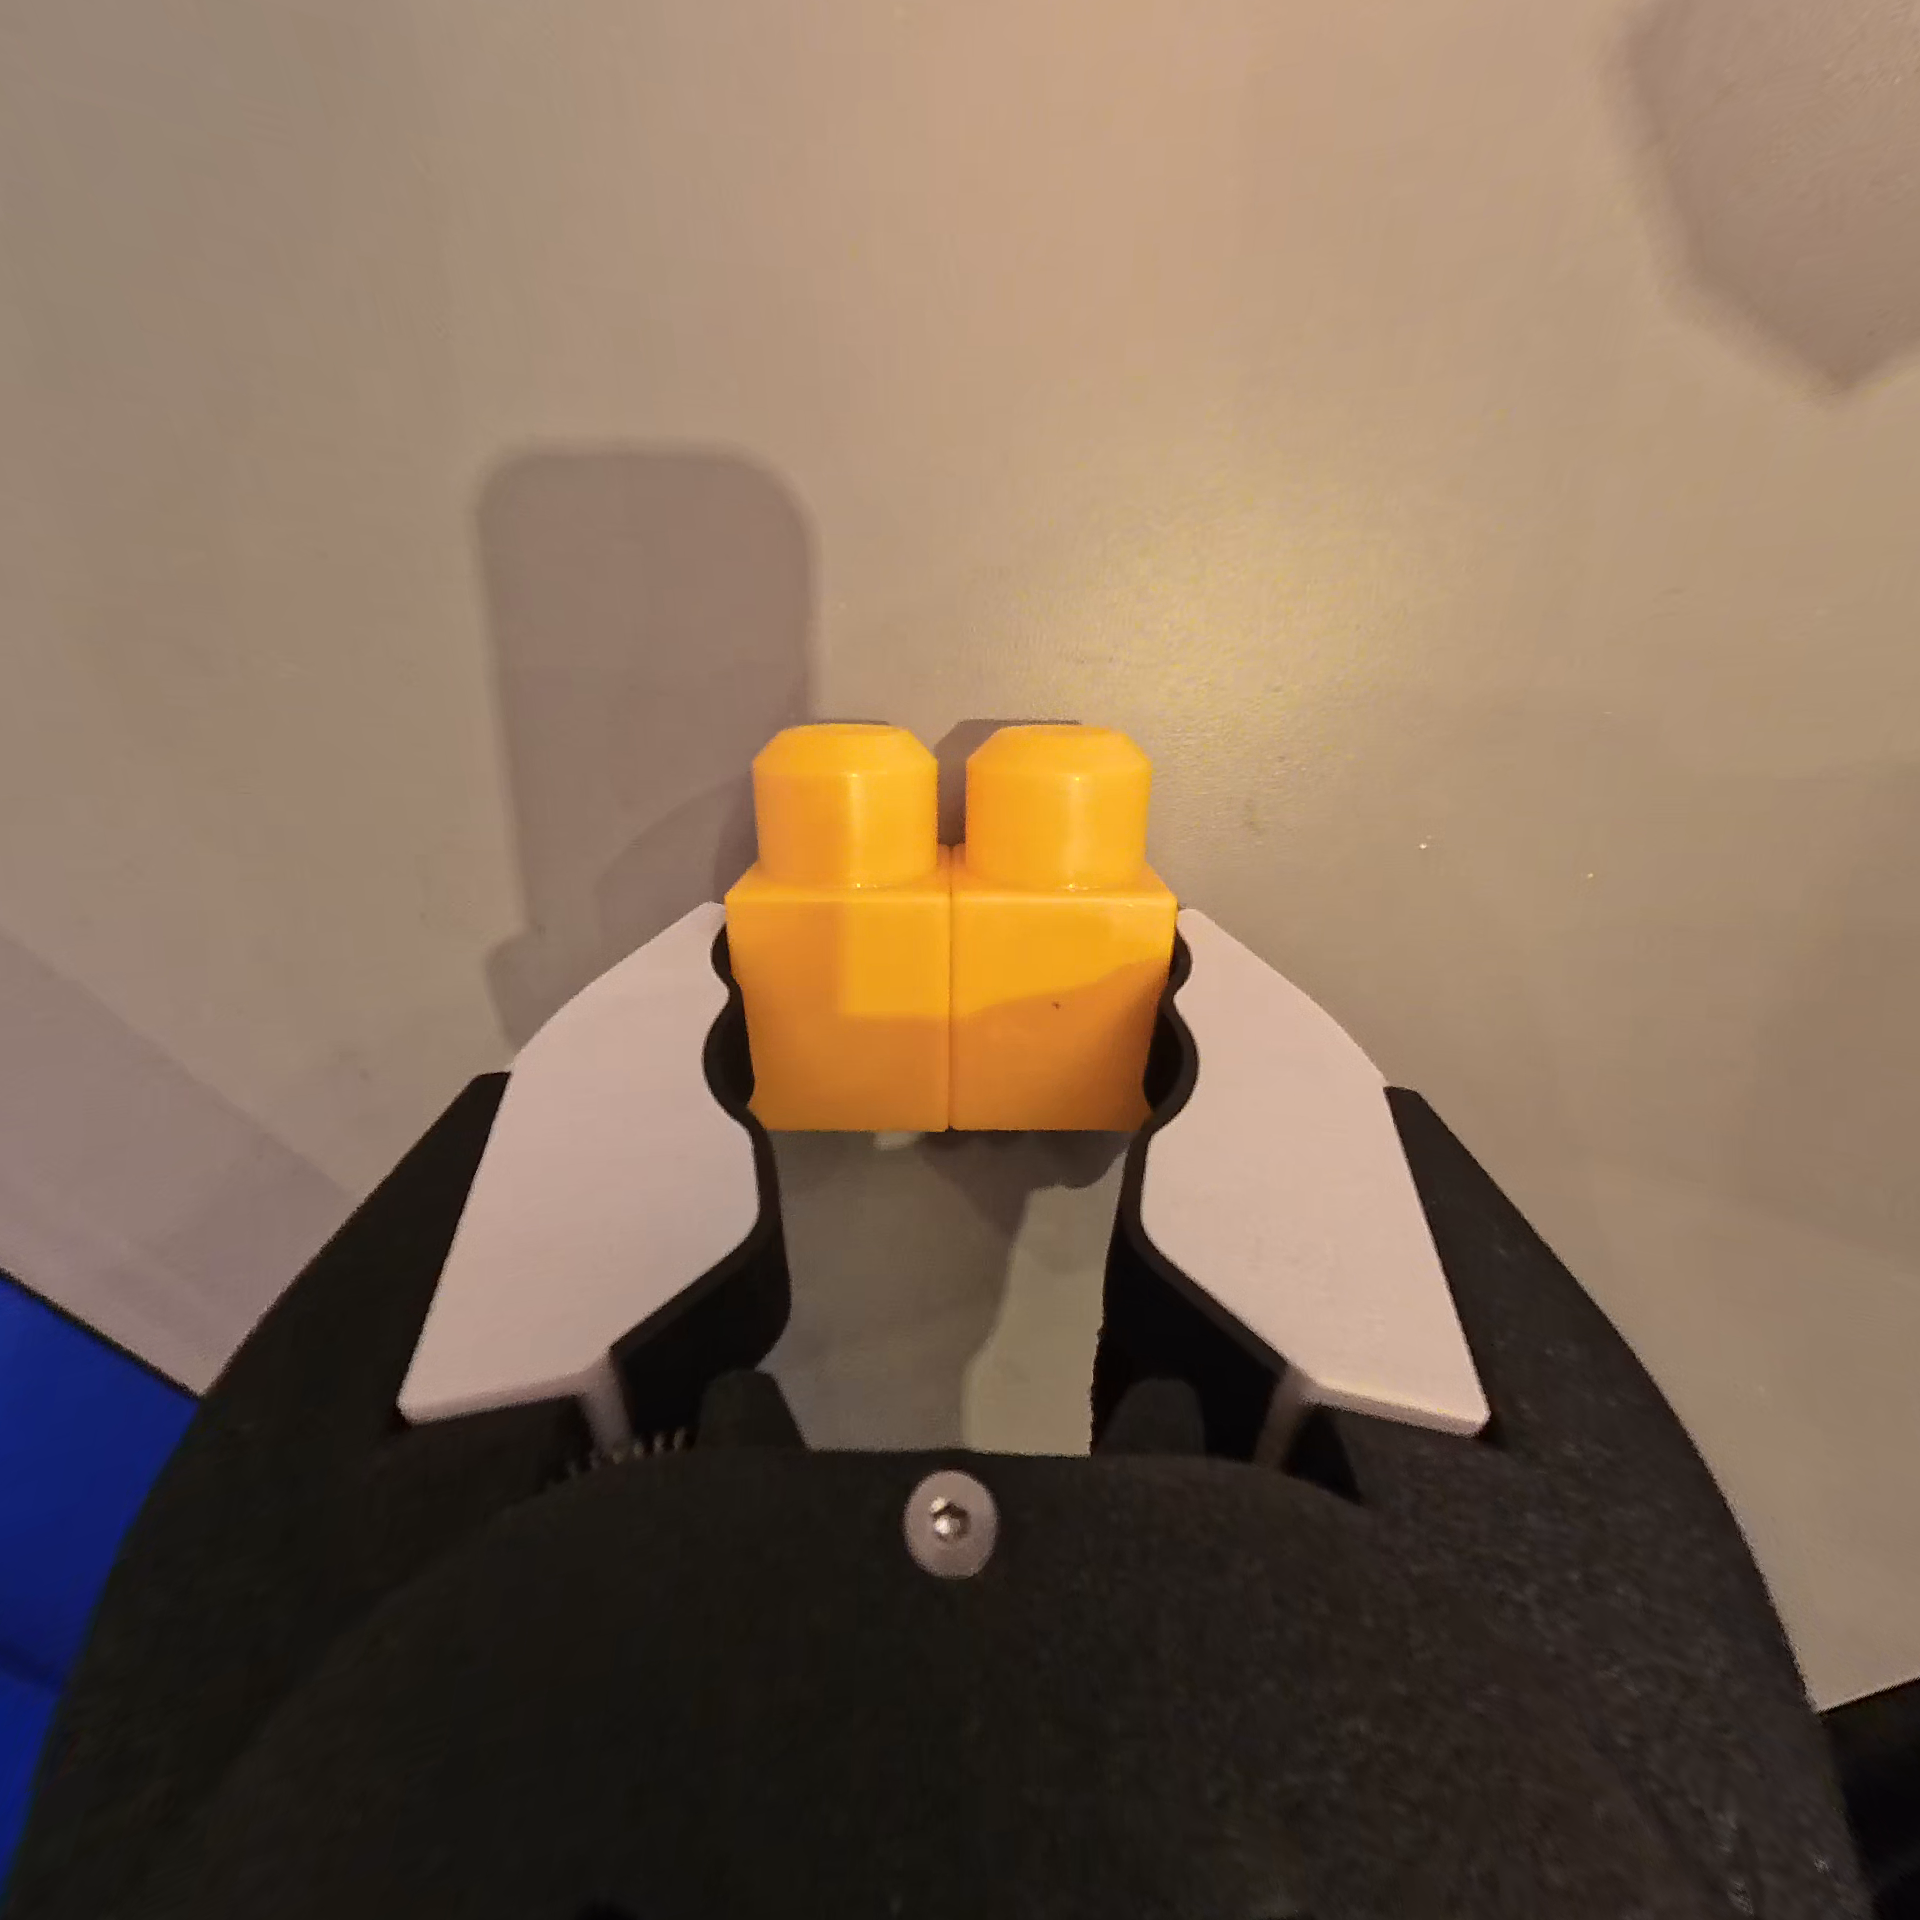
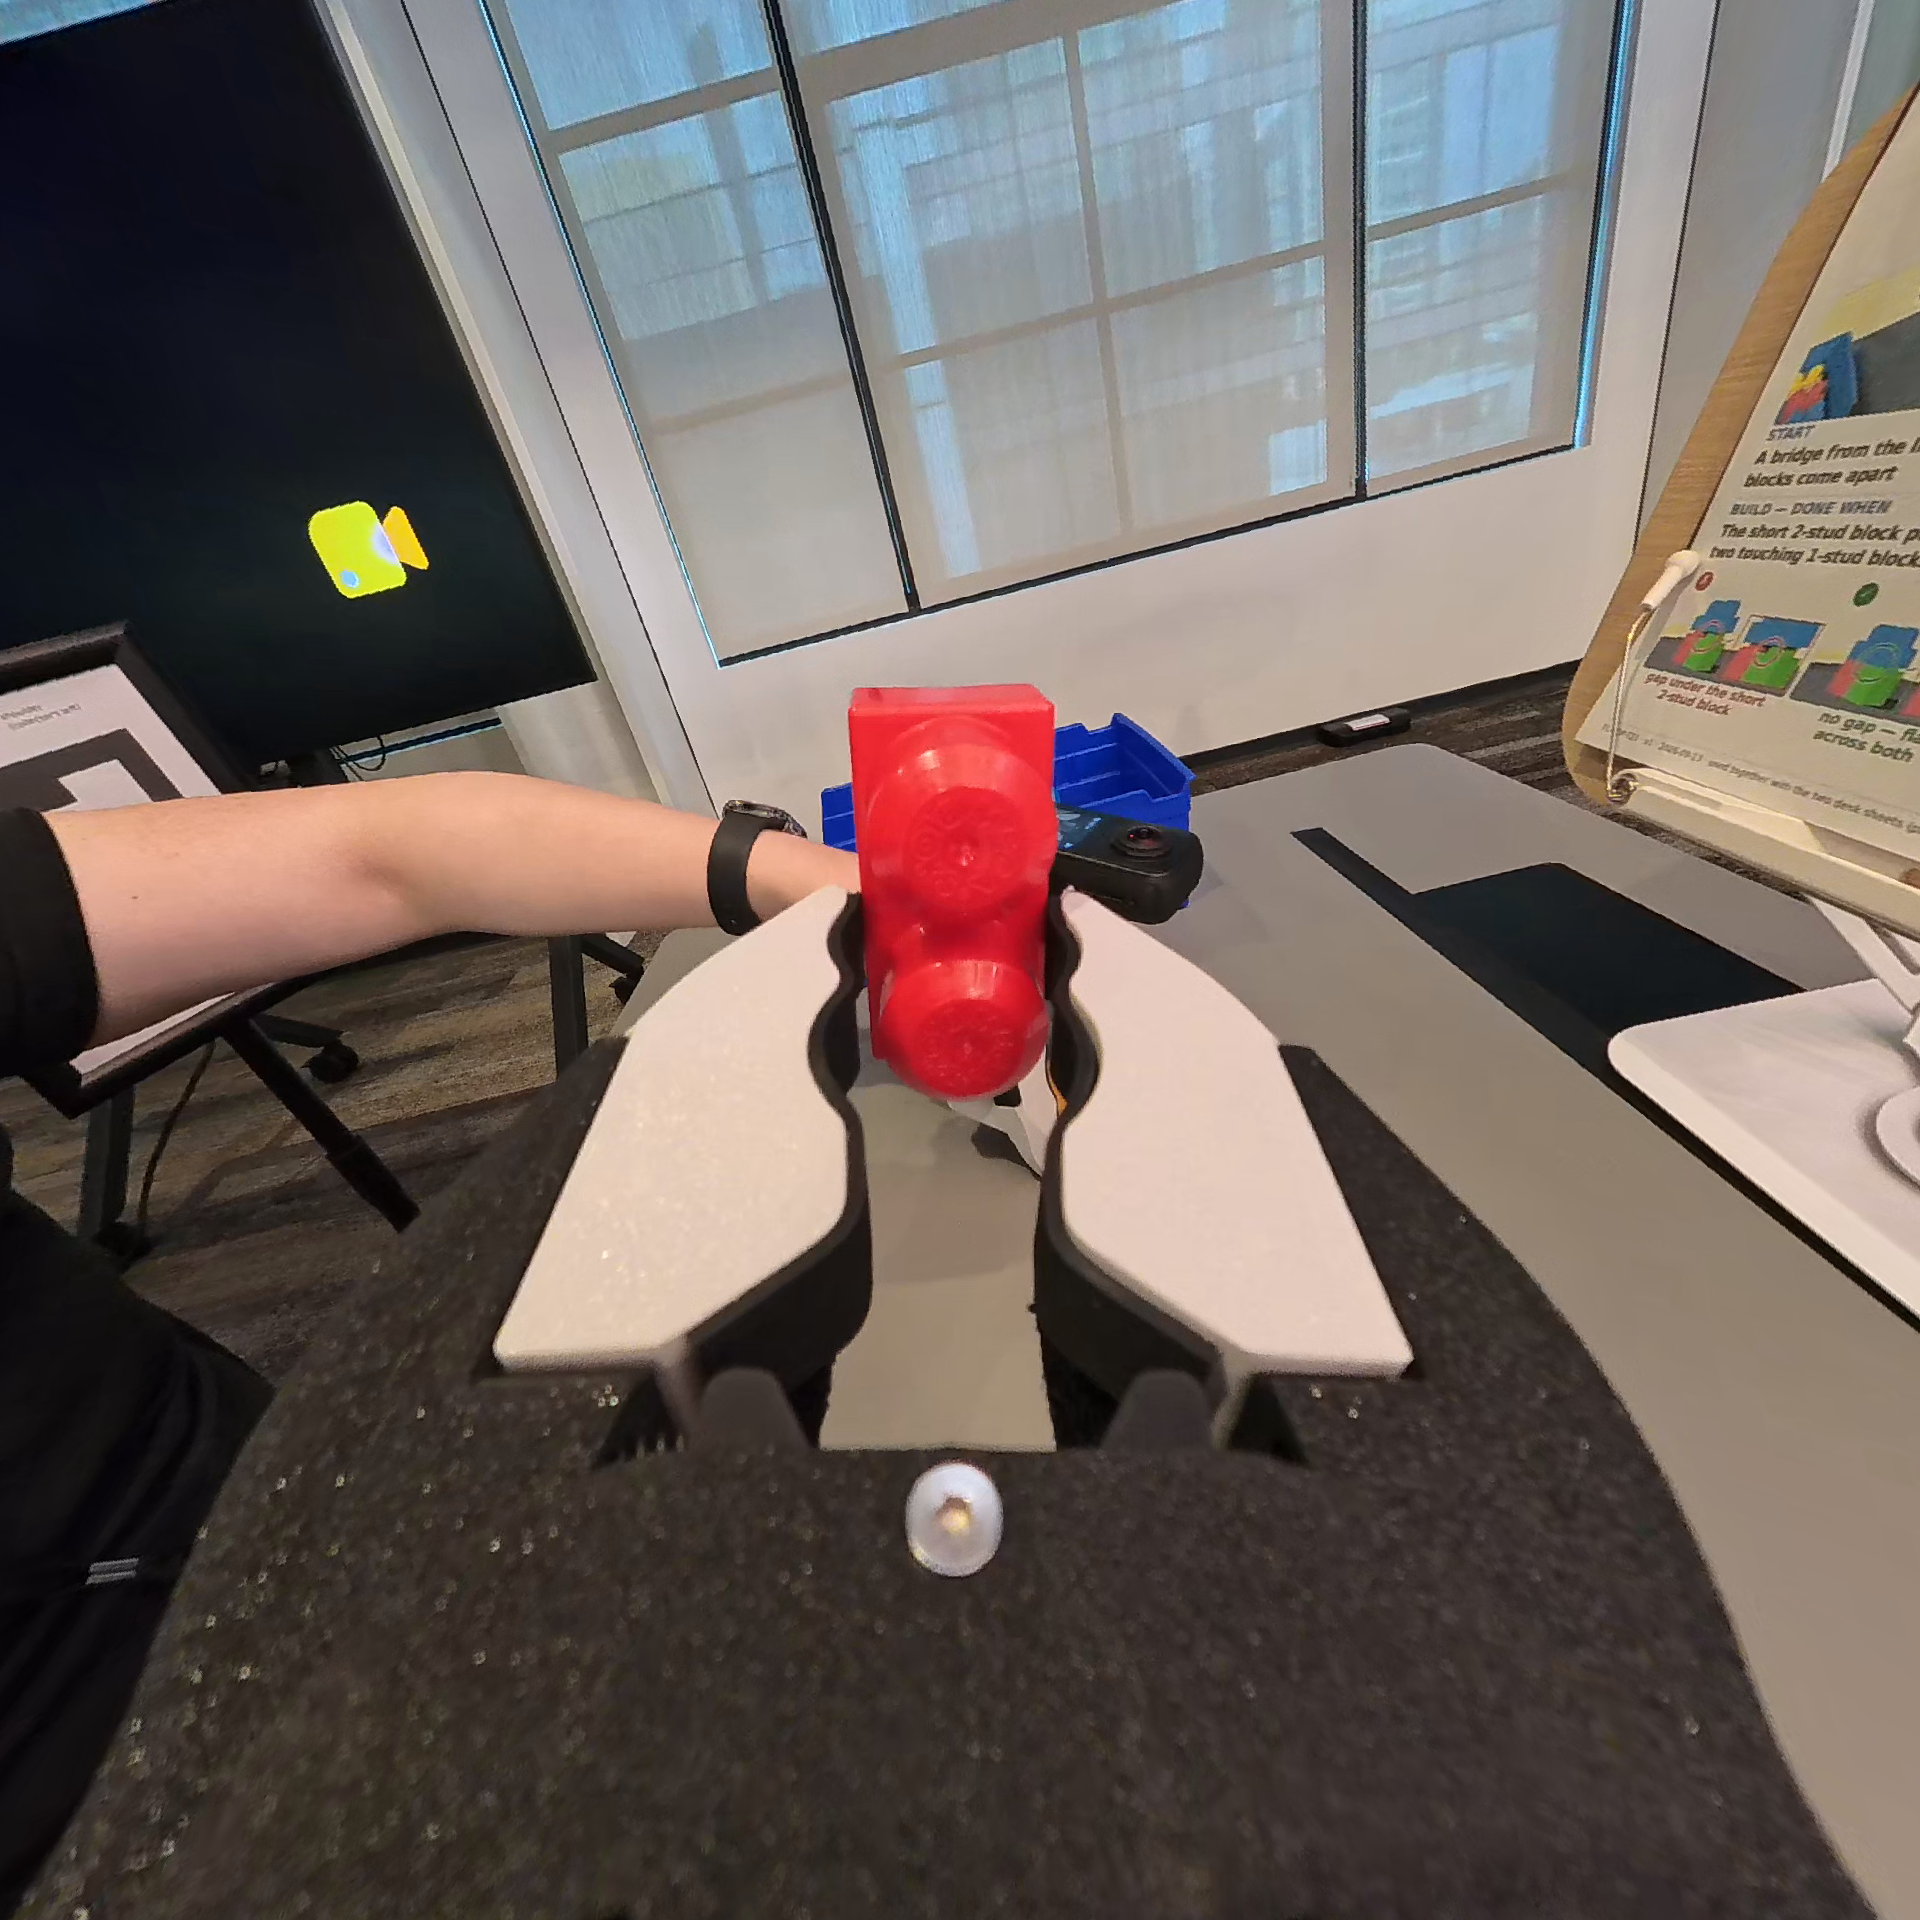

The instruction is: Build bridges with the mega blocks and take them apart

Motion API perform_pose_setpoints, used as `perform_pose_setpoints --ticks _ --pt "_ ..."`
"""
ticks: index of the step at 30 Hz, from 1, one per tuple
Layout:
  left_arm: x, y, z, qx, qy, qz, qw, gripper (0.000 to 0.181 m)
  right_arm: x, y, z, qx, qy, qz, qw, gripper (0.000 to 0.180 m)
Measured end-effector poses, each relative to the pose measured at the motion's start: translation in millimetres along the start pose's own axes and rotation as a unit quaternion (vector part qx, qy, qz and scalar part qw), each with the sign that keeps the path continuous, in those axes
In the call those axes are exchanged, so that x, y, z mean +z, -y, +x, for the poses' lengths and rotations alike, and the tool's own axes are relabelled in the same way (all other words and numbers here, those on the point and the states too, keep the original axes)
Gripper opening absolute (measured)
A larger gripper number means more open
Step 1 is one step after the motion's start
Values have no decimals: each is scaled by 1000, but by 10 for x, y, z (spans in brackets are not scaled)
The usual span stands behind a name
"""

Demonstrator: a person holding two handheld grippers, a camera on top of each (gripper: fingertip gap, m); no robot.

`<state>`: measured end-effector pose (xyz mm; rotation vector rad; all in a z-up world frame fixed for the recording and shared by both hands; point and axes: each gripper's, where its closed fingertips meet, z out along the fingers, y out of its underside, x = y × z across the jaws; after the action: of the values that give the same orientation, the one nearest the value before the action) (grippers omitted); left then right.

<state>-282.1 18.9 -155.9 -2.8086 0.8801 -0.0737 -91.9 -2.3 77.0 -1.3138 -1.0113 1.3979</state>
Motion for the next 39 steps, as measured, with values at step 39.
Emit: perform_pose_setpoints --ticks 39 --pt "-964 672 764 275 209 351 870 75 508 -912 250 224 -46 -186 956 33"
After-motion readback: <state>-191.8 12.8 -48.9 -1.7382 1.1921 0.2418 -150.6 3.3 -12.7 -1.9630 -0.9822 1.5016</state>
